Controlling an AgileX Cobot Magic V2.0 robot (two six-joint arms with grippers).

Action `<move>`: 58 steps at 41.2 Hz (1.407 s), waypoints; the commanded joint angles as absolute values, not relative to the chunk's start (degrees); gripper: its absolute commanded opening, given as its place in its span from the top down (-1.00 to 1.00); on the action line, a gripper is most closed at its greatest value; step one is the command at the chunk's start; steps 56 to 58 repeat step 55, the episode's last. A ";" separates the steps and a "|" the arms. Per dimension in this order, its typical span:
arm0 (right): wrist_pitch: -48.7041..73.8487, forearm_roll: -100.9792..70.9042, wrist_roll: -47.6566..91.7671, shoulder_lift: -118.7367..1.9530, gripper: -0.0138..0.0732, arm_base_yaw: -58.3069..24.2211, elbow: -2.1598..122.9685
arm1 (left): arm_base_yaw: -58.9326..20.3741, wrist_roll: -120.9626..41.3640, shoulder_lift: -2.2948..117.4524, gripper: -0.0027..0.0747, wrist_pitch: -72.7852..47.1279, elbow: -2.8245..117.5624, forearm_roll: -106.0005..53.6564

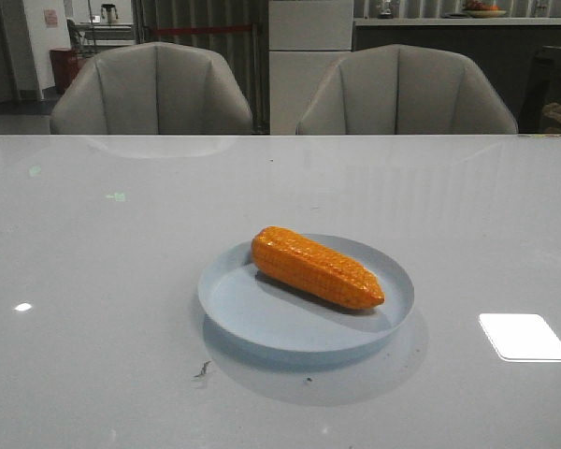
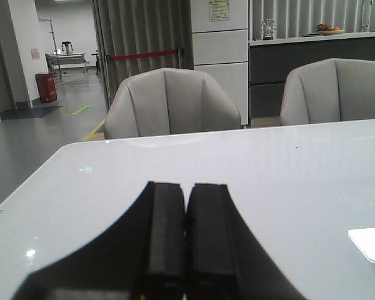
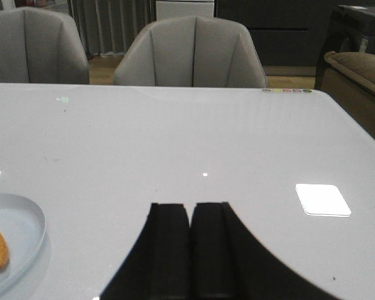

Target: Place corn on plate with both arms

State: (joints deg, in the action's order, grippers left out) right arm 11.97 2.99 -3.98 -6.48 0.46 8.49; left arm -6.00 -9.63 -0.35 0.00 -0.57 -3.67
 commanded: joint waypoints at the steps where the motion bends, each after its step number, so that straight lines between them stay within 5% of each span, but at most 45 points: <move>1: 5.76 3.99 -3.97 -2.94 0.60 0.68 5.79 | -5.84 -9.24 -1.30 0.69 4.61 -2.78 -4.16; 58: 6.85 1.95 -3.97 2.00 0.60 0.66 -0.37 | -5.84 -9.24 -1.41 0.69 4.61 -2.78 -4.16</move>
